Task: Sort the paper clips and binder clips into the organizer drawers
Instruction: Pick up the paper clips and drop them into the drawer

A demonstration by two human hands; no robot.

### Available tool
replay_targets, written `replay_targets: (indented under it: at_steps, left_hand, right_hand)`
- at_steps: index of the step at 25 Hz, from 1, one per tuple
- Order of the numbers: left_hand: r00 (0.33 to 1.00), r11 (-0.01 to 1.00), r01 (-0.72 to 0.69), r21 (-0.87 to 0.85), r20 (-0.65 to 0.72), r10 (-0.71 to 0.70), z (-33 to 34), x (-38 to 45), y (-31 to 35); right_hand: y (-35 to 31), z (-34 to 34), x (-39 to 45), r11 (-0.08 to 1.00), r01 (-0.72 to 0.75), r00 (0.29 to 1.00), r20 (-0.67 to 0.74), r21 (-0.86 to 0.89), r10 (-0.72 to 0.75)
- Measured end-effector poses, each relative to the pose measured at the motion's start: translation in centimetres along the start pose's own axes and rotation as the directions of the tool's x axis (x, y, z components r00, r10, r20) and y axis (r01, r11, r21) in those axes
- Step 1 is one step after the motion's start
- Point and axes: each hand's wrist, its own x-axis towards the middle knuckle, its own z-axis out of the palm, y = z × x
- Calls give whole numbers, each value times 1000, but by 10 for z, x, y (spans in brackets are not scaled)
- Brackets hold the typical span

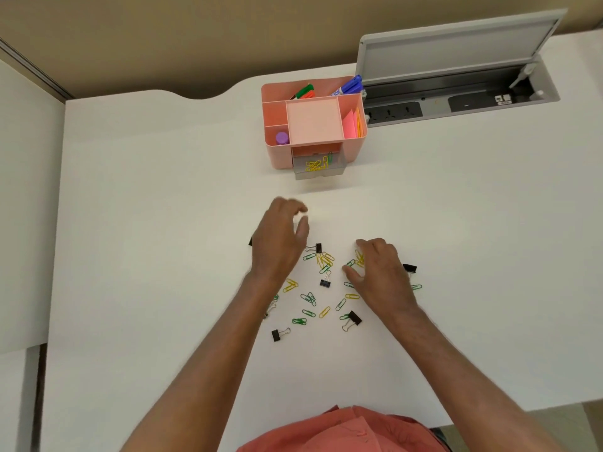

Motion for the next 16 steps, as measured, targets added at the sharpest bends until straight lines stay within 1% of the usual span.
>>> replay_targets:
  at_steps: [2,3,5,6,7,9,11,14,16]
  left_hand:
    - [987,999,37,18,157,-40,6,-34,-20]
    - [977,997,32,65,208,-44,8,-48,-29]
    - [973,983,11,182,223,-52,7,-68,-39]
    - [972,973,22,229,223,-75,5,-74,-40]
    - [968,963,33,266,233,-97,4,-80,-41]
    - [954,945,8,328,281,-106,3,-88,-43]
    - [945,940,-22,341,314,-92,6,-93,-42]
    - [949,951,9,308,297,-106,13,-94,-38]
    - [948,942,15,335,296,-120,16,-92,-36]
  right_hand:
    - [-4,6,0,1000,24,999,27,-18,-24]
    - [-6,8,0,999,47,999,26,-2,-47]
    - [-8,10,1,995,93,995,19,32,-93]
    - [-9,11,1,994,105,994,16,42,-105]
    - [-10,12,2,993,113,993,17,44,-114]
    - [-12,15,4,991,134,991,18,18,-134]
    - [-14,17,5,989,148,989,20,-9,-148]
    - [-16,16,6,982,179,984,12,-62,-178]
    - [-17,16,5,974,195,980,-7,-113,-197]
